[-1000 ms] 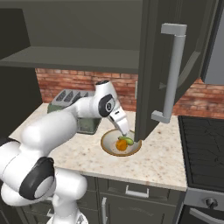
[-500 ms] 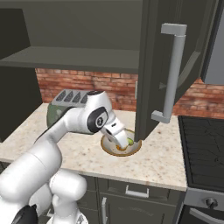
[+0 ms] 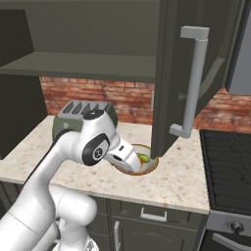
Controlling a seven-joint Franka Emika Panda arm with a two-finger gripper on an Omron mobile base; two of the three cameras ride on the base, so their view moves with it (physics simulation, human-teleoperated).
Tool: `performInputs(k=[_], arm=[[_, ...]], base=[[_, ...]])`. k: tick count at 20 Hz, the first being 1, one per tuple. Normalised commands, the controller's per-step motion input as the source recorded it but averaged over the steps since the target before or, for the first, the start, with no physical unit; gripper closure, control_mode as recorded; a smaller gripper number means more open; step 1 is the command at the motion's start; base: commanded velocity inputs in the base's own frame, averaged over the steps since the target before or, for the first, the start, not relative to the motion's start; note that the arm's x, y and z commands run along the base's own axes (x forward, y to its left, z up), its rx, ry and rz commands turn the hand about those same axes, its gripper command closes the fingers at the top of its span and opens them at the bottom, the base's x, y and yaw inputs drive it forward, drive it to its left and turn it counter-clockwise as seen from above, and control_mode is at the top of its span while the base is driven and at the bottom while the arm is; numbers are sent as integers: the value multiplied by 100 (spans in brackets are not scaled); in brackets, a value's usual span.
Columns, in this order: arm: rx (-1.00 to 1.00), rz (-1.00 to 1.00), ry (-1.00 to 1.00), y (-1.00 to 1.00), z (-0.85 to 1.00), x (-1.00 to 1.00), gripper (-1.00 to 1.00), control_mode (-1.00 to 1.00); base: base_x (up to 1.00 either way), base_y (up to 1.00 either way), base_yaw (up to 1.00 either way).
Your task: Open the cabinet. Pick the mango and orange from the cabinet and place them into the bowl. Then close the cabinet.
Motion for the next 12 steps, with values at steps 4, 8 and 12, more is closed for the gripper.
performInputs(k=[4, 8, 12], arm=[[0, 27, -2, 1, 32, -47, -100, -100], [0, 25, -1, 1, 31, -53, -100, -100], [0, 23, -2, 3, 37, -49, -100, -100]], base=[[0, 0, 0], [0, 0, 0], [0, 0, 0]])
